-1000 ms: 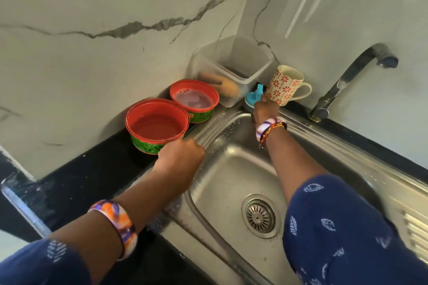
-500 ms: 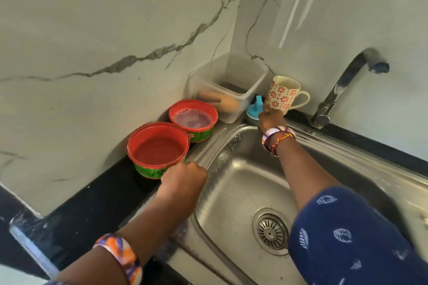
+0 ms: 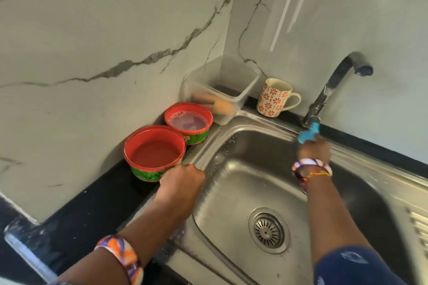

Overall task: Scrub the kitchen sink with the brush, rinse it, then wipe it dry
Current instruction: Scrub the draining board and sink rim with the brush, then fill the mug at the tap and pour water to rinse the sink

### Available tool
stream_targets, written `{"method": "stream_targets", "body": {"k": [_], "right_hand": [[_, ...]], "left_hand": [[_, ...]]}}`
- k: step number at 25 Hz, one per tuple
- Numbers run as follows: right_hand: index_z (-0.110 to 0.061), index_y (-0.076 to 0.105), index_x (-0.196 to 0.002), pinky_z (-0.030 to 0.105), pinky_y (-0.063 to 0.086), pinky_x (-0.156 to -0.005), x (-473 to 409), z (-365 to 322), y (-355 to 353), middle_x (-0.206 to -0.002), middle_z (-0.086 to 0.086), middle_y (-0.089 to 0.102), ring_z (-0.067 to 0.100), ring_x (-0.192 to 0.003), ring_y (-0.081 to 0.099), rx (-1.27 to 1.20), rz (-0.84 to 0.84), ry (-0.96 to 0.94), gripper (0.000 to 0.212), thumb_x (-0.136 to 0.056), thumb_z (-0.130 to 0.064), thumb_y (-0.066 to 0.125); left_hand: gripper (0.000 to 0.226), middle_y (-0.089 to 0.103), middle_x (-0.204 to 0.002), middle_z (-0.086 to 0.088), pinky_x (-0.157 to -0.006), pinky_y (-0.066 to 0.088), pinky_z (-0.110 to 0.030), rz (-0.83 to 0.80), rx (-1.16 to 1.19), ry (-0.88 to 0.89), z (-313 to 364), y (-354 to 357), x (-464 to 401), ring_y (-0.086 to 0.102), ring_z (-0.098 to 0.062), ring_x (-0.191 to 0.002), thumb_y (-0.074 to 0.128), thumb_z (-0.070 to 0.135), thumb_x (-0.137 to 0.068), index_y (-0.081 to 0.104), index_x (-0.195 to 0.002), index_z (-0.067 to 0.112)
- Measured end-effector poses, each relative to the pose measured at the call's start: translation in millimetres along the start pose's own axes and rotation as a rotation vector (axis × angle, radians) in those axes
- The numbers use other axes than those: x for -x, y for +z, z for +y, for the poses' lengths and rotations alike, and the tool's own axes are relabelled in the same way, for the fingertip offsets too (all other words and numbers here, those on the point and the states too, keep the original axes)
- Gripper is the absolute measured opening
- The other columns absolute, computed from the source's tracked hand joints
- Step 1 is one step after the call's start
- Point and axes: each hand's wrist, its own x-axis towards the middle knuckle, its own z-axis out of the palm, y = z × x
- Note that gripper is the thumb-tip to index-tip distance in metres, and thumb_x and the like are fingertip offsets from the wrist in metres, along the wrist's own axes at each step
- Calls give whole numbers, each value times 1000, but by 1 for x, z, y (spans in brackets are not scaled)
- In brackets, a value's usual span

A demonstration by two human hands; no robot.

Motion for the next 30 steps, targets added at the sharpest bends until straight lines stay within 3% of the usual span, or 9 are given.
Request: {"method": "stream_targets", "body": {"k": [3, 6, 10, 14, 20, 21, 23, 25, 30], "right_hand": [[-6, 54, -130, 26, 42, -81, 22, -39, 62, -126, 15, 59, 29, -115, 56, -229, -227, 11, 35, -97, -10, 40], [-8, 57, -127, 31, 44, -69, 46, -47, 99, -104, 17, 64, 26, -79, 59, -384, -330, 95, 36, -94, -15, 45], [-22, 53, -132, 19, 29, -39, 118, -28, 58, -58, 2, 43, 8, -38, 36, -435, -543, 186, 42, -93, -10, 46], [-28, 45, -138, 8, 18, -27, 188, -22, -3, -56, 2, 32, 1, -20, 24, -408, -866, 158, 46, -97, -7, 42], [-31, 45, -136, 9, 21, -29, 224, -25, -45, -59, 1, 32, -1, -26, 29, -61, -1219, -100, 44, -97, -11, 43], [-30, 46, -136, 9, 32, -34, 230, -21, -52, -61, 2, 42, 0, -34, 42, 49, -1178, -311, 44, -97, -12, 44], [-30, 46, -138, 19, 51, -73, 245, -11, -63, -97, 3, 68, 15, -83, 66, 259, -1001, -801, 44, -96, -17, 45], [-32, 42, -139, 35, 46, -89, 264, -15, -60, -120, 6, 64, 29, -110, 58, 387, -828, -1078, 44, -97, -23, 42], [-16, 32, -144, 42, 44, -91, 308, -40, 4, -132, 19, 47, 38, -114, 53, 616, -743, -1190, 47, -98, -11, 31]], "left_hand": [[34, 60, -120, -7, -80, 52, -32, 17, -29, 21, -3, 2, -1, 61, -25, -111, 54, -4, -86, 59, -116, 12], [34, 61, -120, -6, -81, 52, -34, 3, -45, 9, -4, 3, 8, 61, -27, -111, 54, -4, -85, 57, -116, 11], [36, 61, -118, -7, -78, 49, -31, 42, 129, -65, -9, 9, 27, 60, -26, -110, 57, -1, -84, 51, -118, 8], [49, 60, -117, -10, -81, 50, -37, 87, 391, -174, -19, 19, 58, 60, -31, -108, 51, 1, -85, 45, -131, 16], [31, 63, -110, -7, -76, 49, -34, 152, 406, -441, -40, 23, 121, 61, -29, -104, 46, 10, -86, 63, -109, 21], [28, 64, -108, -6, -75, 50, -34, 154, 416, -477, -43, 26, 131, 61, -28, -102, 46, 11, -87, 65, -105, 21], [24, 65, -105, -4, -72, 52, -33, 162, 442, -531, -46, 32, 151, 62, -26, -97, 46, 15, -90, 66, -103, 19], [23, 66, -103, -5, -71, 52, -33, 168, 456, -587, -43, 36, 170, 63, -26, -94, 45, 16, -92, 65, -104, 17], [36, 63, -120, -5, -83, 53, -36, 179, 474, -630, -24, 56, 211, 60, -26, -110, 46, 12, -90, 58, -122, 21]]}}
